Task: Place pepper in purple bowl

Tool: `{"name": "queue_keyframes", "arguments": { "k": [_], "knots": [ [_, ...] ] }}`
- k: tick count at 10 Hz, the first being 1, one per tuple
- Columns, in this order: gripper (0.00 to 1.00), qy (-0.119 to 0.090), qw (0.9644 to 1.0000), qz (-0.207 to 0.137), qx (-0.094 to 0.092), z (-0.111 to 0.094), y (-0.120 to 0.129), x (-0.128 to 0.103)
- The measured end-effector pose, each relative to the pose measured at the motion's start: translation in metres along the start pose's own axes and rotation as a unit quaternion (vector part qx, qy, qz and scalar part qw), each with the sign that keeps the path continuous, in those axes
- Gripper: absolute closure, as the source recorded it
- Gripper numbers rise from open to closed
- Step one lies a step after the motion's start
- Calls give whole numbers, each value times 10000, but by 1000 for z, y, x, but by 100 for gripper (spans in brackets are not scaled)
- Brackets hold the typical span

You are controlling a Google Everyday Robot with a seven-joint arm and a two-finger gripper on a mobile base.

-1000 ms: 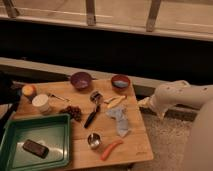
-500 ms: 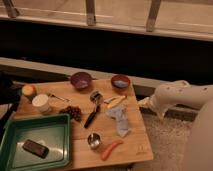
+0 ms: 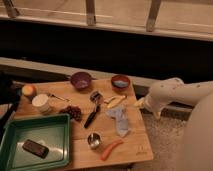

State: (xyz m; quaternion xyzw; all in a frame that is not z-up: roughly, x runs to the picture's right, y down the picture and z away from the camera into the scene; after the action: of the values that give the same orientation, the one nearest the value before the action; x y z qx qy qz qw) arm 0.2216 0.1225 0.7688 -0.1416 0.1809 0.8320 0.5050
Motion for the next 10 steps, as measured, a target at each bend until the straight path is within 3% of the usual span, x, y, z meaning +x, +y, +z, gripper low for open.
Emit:
{"name": "queue_keyframes", "arguments": {
  "k": [2, 5, 7, 8, 10],
  "knots": [
    [20, 334, 9978, -570, 65, 3, 33, 38],
    [20, 812, 9909, -1052, 204, 15, 42, 86],
    [20, 1137, 9838, -1353, 307, 27, 41, 120],
    [20, 1199, 9801, -1541, 360, 29, 40, 136],
    [20, 1183, 9779, -1675, 402, 28, 38, 150]
  ]
}}
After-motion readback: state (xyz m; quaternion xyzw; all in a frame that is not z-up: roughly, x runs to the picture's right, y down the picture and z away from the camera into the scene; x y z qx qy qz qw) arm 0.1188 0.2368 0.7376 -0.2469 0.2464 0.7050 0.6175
